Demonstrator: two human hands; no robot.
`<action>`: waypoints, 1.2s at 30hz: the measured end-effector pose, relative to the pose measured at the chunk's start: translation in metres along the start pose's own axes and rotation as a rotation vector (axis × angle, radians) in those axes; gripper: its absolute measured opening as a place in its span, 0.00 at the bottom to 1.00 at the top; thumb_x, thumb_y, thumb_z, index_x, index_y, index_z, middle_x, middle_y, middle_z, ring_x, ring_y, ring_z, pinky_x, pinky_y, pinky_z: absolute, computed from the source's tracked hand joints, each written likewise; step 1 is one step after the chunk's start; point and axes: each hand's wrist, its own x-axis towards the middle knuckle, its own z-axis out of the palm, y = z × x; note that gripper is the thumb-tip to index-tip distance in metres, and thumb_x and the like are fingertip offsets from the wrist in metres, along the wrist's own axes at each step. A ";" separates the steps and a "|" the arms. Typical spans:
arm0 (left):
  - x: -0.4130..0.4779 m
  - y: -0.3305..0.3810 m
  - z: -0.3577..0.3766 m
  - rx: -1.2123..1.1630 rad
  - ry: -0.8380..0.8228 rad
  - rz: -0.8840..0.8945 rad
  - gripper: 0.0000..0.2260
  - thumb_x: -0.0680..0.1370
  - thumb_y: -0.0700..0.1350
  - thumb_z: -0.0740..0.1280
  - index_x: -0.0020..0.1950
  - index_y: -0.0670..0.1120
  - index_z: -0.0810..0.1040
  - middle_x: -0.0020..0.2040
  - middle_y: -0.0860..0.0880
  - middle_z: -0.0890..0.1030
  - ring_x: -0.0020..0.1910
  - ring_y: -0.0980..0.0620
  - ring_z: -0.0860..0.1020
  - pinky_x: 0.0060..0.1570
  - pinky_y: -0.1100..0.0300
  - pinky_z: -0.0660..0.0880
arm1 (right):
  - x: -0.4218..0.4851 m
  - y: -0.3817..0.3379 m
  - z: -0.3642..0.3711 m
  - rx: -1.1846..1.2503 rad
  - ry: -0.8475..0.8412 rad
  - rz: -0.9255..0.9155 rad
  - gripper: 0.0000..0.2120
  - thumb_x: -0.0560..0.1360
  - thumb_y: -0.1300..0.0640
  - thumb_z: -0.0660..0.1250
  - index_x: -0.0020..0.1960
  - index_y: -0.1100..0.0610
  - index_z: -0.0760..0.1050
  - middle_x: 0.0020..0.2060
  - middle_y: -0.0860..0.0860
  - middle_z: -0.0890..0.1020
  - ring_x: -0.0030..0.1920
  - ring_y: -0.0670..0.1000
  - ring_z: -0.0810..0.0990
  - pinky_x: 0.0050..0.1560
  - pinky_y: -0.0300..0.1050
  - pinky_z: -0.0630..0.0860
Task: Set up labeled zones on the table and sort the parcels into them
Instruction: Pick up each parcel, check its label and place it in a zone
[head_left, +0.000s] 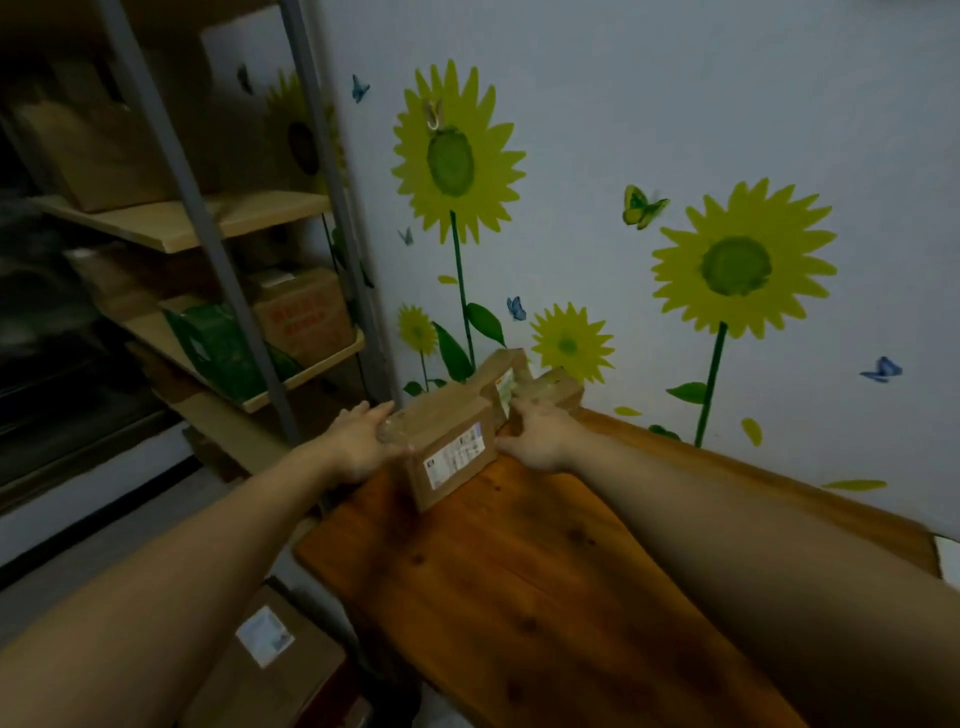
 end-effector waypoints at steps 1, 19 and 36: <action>0.015 -0.003 -0.003 0.016 -0.010 0.006 0.37 0.74 0.61 0.65 0.78 0.54 0.51 0.79 0.46 0.49 0.77 0.42 0.47 0.74 0.44 0.49 | 0.012 -0.003 0.006 0.006 -0.015 0.016 0.33 0.78 0.42 0.63 0.78 0.50 0.55 0.74 0.58 0.63 0.72 0.61 0.63 0.70 0.51 0.63; 0.217 -0.049 0.074 0.247 -0.251 0.088 0.51 0.66 0.64 0.71 0.75 0.63 0.38 0.77 0.45 0.41 0.74 0.35 0.47 0.69 0.37 0.56 | 0.199 0.019 0.113 0.336 -0.115 0.219 0.41 0.76 0.50 0.68 0.78 0.43 0.43 0.75 0.57 0.58 0.72 0.63 0.64 0.64 0.62 0.73; 0.157 -0.062 0.032 -1.161 -0.474 0.040 0.21 0.77 0.45 0.61 0.70 0.55 0.64 0.59 0.43 0.77 0.55 0.42 0.77 0.50 0.44 0.77 | 0.119 -0.042 0.105 1.354 0.449 0.394 0.45 0.73 0.56 0.72 0.79 0.44 0.47 0.59 0.50 0.79 0.57 0.56 0.80 0.56 0.56 0.78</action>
